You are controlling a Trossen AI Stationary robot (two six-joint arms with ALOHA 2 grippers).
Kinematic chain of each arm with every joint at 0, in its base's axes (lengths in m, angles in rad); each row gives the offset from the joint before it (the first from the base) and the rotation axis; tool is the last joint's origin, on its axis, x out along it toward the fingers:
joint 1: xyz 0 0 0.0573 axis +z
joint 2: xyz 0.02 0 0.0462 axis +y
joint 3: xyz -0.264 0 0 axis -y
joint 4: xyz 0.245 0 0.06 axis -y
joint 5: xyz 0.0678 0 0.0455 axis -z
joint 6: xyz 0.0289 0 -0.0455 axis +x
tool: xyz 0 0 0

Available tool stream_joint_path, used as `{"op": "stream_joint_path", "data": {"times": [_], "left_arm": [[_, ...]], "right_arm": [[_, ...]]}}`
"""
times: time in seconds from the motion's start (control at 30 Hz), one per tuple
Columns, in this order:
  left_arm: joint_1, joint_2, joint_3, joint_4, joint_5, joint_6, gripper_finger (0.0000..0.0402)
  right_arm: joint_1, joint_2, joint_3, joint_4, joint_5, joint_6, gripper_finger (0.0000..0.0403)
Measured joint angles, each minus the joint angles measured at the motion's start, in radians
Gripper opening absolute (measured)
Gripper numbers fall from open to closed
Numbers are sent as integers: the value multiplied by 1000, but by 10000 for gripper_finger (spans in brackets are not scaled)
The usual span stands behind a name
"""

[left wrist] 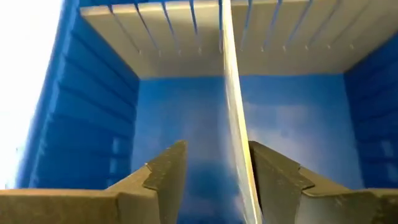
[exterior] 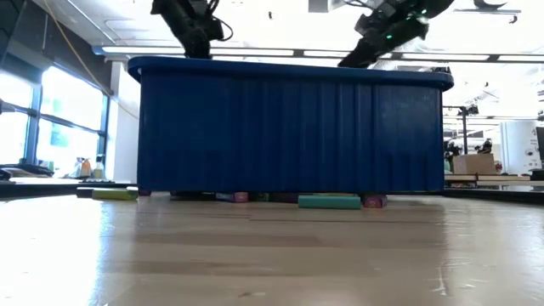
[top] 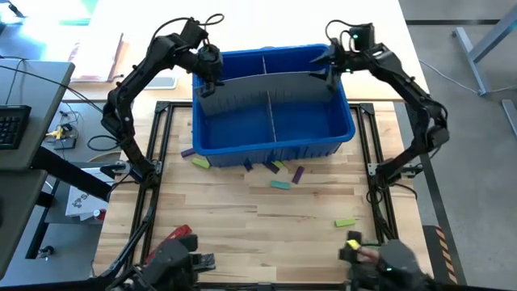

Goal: Sort blocks

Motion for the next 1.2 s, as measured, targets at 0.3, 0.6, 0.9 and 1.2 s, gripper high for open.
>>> {"op": "stream_joint_path", "data": {"times": [0.3, 0.6, 0.9, 1.2], "left_arm": [[-93, 52, 0, 56, 7, 18, 152], [-158, 70, 0, 58, 16, 20, 152], [-169, 70, 0, 13, 61, 18, 152], [-168, 69, 0, -47, 106, 24, 152]], "right_arm": [[142, 120, 0, 157, 95, 46, 179], [206, 130, 0, 40, 99, 37, 179], [211, 127, 0, 7, 78, 26, 179], [210, 125, 2, -45, 5, 10, 179]]}}
